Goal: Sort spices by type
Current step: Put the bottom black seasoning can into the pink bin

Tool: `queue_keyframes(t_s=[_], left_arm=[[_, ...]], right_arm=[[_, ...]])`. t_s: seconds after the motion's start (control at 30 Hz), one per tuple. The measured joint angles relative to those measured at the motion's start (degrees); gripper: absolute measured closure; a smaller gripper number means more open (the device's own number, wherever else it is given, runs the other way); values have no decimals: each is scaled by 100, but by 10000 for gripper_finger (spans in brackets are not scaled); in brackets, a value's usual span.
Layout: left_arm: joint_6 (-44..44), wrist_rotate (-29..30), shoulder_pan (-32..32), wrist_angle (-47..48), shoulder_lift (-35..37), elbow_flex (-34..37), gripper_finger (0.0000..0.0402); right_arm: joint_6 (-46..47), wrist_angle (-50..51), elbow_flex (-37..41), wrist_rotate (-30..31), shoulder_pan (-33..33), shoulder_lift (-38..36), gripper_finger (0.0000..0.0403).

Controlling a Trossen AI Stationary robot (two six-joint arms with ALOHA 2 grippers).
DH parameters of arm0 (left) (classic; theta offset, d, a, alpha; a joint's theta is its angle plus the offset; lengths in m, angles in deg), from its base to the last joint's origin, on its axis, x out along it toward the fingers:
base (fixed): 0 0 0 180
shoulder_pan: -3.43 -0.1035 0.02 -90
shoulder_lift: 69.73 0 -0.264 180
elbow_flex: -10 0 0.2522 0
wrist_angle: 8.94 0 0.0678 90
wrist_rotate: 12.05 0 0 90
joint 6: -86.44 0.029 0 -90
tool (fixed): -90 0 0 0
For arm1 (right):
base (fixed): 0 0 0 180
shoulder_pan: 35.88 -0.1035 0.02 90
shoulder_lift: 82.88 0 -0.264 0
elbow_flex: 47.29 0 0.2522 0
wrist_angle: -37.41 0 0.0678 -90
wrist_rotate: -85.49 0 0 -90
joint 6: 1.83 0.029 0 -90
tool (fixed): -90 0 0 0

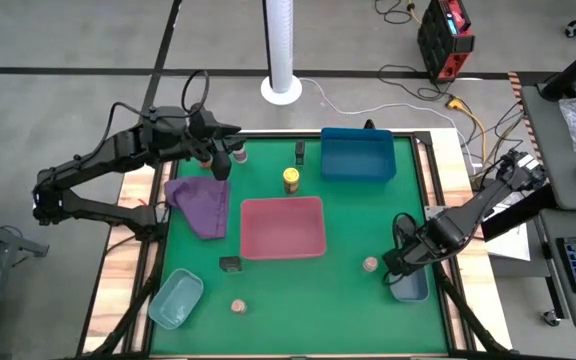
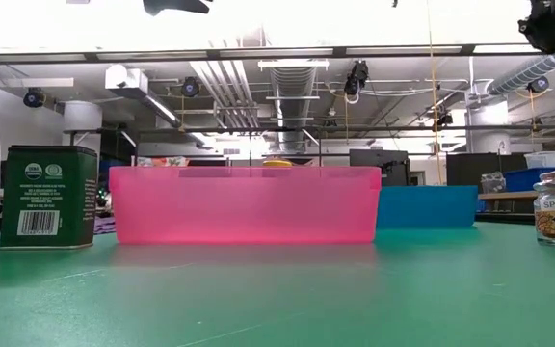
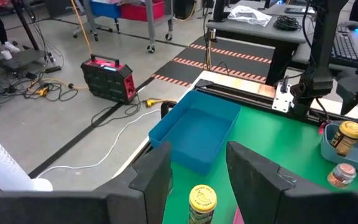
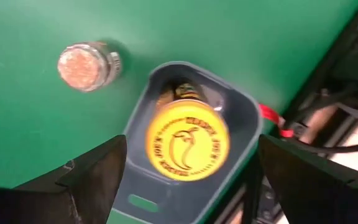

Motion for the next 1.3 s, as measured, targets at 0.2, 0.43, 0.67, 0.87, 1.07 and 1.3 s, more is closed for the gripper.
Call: queue_keyframes(t_s=[0.2,0.43,0.67,0.87,1.07,1.3], left_arm=[[0,0,0,0,2,0,260],[3,0,0,0,0,0,260],[267,-3,0,-3,-20,0,260],[-545,-507,18,-28,-45,0,261],[-1250,-510,291,-97,-173,0,261],[-2430,-497,895,-104,-150,0,261]], right_arm=[[77,371,-448,20,3,-2,51],[367,744,-1157,910,144,-2,51],[-137,269,-1379,2428,998,-2,51],[-2519,-1946,-1372,3289,2125,40,51],[-5009,-3450,-1369,2616,3280,194,51],[-6403,-3675,-1363,1342,4247,229,51]])
